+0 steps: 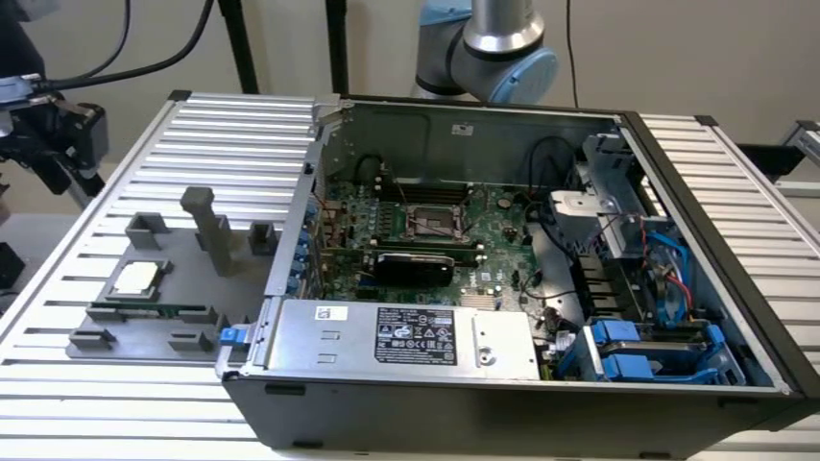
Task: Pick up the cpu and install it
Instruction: 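Pick up the cpu and move it towards the insertion slot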
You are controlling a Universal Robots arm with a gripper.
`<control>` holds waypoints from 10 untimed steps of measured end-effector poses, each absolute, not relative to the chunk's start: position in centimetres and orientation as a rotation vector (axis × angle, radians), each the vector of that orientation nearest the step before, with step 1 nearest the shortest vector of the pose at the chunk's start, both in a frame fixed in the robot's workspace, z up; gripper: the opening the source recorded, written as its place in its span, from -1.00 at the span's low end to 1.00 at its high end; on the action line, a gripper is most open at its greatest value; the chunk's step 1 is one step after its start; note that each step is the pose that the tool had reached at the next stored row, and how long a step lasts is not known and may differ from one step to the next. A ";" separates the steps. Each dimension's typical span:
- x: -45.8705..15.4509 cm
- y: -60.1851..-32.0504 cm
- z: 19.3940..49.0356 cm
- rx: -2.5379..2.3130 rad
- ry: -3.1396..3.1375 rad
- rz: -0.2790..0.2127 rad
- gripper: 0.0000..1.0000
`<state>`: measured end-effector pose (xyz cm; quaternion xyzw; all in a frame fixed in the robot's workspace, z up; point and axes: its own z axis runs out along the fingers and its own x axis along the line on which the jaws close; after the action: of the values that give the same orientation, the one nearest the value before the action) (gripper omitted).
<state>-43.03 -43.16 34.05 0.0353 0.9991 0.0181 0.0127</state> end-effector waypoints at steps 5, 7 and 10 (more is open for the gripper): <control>-43.0 -43.0 33.4 0.109 3.114 0.056 0.18; -43.0 -42.9 33.0 0.109 3.114 0.055 0.29; -43.0 -42.8 32.5 0.104 3.114 0.054 0.42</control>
<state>-42.97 -42.79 32.45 0.0333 0.9992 0.0172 0.0125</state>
